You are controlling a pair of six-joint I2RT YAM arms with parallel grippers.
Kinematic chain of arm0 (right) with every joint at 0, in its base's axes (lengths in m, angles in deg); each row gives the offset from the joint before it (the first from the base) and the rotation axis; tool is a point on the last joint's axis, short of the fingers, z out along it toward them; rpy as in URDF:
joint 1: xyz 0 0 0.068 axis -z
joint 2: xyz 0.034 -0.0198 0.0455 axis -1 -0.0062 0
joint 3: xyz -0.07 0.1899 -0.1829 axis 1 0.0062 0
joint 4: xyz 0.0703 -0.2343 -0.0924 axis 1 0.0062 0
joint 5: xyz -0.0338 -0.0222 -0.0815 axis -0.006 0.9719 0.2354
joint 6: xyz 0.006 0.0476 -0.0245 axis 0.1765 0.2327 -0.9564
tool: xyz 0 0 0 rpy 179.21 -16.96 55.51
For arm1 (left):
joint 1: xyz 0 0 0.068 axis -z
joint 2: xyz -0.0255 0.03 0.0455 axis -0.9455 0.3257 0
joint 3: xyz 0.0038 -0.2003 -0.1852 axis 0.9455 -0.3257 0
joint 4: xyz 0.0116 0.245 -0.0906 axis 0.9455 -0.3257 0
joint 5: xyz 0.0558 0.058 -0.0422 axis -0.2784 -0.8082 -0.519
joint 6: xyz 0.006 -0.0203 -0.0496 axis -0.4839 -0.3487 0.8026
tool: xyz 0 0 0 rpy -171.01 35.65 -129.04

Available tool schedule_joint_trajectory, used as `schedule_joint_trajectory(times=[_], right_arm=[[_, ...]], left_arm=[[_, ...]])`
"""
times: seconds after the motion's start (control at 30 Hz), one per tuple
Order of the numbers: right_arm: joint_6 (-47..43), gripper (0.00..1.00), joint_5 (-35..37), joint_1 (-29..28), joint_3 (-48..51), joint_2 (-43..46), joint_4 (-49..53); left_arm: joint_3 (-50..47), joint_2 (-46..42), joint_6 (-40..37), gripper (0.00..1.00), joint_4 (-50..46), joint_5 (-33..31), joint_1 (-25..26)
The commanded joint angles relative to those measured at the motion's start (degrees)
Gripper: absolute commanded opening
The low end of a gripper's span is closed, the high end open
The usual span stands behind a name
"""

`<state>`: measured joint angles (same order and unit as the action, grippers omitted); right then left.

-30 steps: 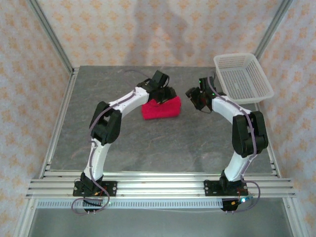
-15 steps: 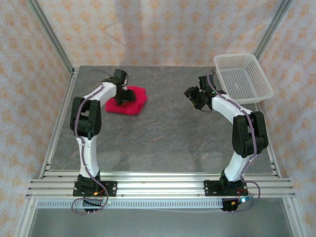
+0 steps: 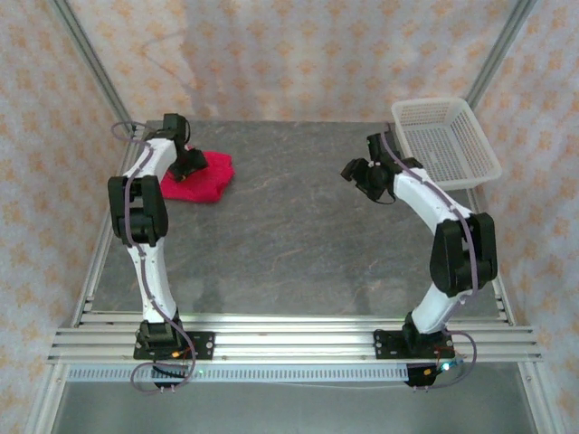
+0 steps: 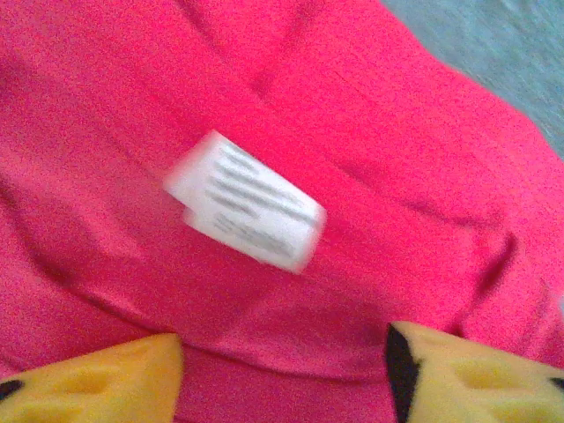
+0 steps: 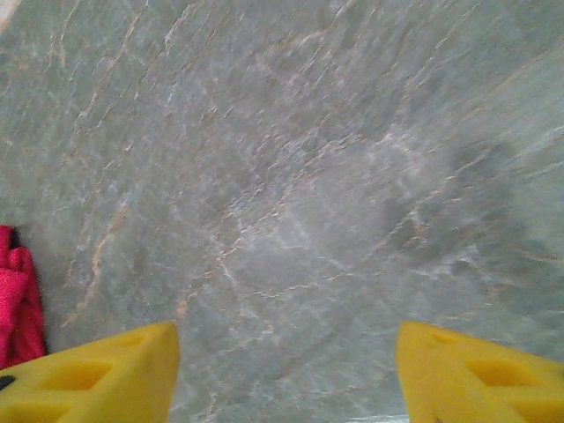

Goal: Fold the inside-out t-shirt
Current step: Move the T-shirt to the top-left of the table, then reset both arms

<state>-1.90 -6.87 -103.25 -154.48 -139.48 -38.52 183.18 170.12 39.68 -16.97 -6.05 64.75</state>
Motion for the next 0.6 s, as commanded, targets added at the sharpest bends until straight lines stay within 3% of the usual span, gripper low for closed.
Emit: schedule_joint_trajectory(times=[0.0, 0.07, 0.13, 0.3, 0.37, 0.57], right_arm=[[-11.0, 0.71, 13.4, -0.1, 0.2, 6.8, 4.0], [-15.5, 0.75, 21.1, -0.1, 3.5, 9.3, 1.7], [-20.8, 0.76, 27.9, -0.1, 9.0, 11.6, -4.5], [-24.3, 0.81, 44.7, 0.1, 23.3, 15.2, -20.4], [-25.0, 0.9, 49.7, 0.2, 27.1, 15.3, -24.5], [-31.7, 0.95, 52.2, 0.5, 35.2, 12.5, -38.4]], left_arm=[[-3.4, -10.7, 2.5, 0.72, 2.0, 3.3, 2.4], [-6.0, -16.7, 1.8, 0.79, 2.8, 0.8, 4.5], [-9.4, -23.8, 0.1, 0.91, 3.3, -4.5, 7.6], [-22.5, -38.4, -8.7, 0.96, 9.4, -27.5, 18.2], [-28.6, -42.1, -9.9, 0.96, 13.4, -30.7, 19.1], [-39.9, -43.4, -18.6, 1.0, 19.6, -31.3, 19.1]])
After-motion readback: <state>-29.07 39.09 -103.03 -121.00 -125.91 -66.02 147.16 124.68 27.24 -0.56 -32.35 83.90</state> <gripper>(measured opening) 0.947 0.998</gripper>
